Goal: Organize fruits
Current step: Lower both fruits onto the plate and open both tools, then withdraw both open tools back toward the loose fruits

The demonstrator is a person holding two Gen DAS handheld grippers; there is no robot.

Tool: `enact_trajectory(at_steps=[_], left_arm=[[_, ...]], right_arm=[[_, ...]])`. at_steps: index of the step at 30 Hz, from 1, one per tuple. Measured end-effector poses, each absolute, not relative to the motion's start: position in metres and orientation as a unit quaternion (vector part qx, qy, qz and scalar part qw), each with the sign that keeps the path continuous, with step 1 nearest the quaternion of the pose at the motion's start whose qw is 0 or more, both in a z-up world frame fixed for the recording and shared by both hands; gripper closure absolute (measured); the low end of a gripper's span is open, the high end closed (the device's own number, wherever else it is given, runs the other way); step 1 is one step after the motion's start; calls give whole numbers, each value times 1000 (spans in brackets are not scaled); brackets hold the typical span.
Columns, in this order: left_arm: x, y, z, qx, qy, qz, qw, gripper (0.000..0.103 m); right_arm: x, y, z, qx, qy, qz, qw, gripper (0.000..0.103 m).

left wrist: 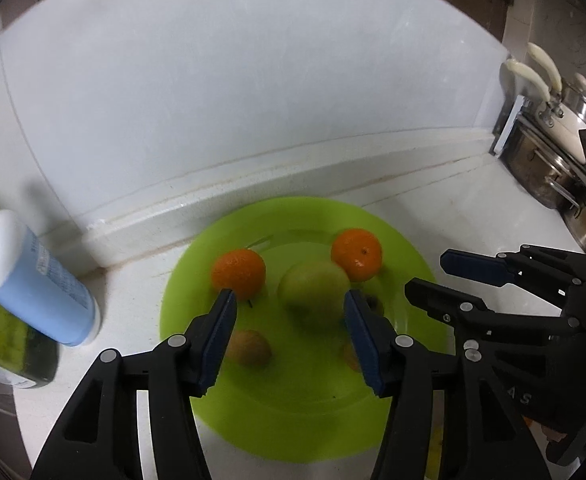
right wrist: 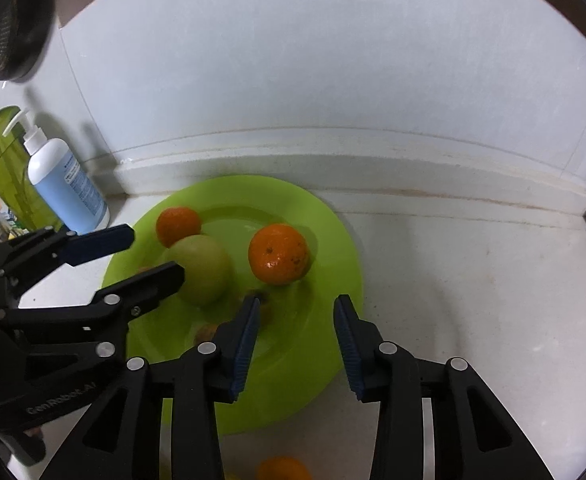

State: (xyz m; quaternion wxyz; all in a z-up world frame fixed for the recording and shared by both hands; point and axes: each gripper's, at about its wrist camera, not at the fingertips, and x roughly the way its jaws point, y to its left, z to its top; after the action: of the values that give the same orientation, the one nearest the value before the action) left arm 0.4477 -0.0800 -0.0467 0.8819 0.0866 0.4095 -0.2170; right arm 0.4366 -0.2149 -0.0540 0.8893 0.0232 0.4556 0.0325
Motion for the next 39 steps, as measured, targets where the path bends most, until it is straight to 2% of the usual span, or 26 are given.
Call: enact_trajectory(at_steps=[11, 14, 21, 29, 39], left_arm=[[406, -63, -14, 78, 381, -213, 896, 46], [388, -56, -3, 76, 370, -215, 900, 45], [349, -43, 18, 74, 344, -210, 912, 40], [313, -32, 14, 59, 351, -211, 910, 40], [279, -27, 0, 91, 350, -202, 910, 40]], right_arm=[[395, -214, -20, 35, 421, 31, 906, 64], [381, -213, -11, 37, 411, 29, 910, 61], [345, -211, 9, 29, 388, 18, 921, 60], [304, -208, 17, 24, 376, -2, 926, 60], [261, -205, 1, -3, 385, -30, 922, 60]])
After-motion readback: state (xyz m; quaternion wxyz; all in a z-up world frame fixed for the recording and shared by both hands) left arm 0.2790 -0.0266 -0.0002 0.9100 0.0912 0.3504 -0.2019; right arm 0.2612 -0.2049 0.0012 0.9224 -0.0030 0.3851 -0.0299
